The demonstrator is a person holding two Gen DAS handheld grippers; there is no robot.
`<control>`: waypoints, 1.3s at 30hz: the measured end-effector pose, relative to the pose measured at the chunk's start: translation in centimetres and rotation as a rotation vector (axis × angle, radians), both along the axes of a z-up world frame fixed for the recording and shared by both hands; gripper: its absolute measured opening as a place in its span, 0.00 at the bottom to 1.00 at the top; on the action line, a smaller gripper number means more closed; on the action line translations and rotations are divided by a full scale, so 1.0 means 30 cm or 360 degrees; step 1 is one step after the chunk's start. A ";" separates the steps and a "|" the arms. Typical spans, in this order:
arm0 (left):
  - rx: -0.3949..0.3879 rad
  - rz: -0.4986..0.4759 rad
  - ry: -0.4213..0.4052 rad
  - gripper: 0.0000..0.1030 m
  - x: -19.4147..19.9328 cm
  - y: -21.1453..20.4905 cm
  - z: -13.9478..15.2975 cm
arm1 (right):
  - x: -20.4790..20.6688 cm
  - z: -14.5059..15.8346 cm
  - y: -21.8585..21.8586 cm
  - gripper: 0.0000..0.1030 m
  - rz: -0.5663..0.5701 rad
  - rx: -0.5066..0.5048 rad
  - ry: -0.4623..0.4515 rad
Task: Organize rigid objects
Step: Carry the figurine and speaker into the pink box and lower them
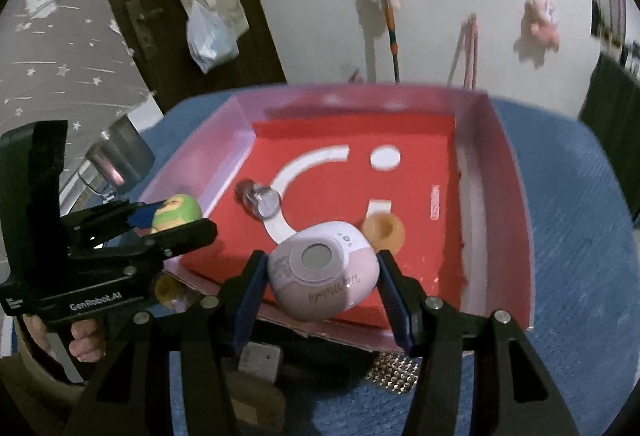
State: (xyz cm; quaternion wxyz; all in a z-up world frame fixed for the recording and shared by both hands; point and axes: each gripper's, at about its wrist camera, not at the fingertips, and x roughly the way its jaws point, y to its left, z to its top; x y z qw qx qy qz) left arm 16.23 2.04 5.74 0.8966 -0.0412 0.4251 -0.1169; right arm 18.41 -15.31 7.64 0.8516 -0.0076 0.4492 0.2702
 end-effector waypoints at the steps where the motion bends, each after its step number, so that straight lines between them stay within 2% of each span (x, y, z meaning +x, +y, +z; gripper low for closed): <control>1: 0.0008 -0.0003 0.0034 0.44 0.011 0.001 -0.012 | 0.013 -0.016 0.001 0.56 0.0002 -0.0005 0.0040; 6: 0.0042 -0.0014 0.0136 0.44 0.059 -0.004 -0.065 | 0.054 -0.069 0.011 0.56 0.0008 -0.0075 0.0149; 9: 0.0010 -0.0017 0.0175 0.44 0.084 -0.002 -0.091 | 0.078 -0.095 0.019 0.56 0.0009 -0.0092 0.0190; 15: 0.0037 0.0021 0.0167 0.44 0.122 -0.009 -0.116 | 0.110 -0.124 0.024 0.56 -0.0012 -0.0084 0.0207; 32: 0.0095 0.0154 0.0092 0.44 0.197 -0.006 -0.118 | 0.183 -0.125 0.031 0.56 -0.0166 -0.0109 0.0022; 39: 0.0091 0.0152 0.0089 0.45 0.209 0.001 -0.118 | 0.210 -0.144 0.026 0.56 -0.0221 -0.0128 0.0012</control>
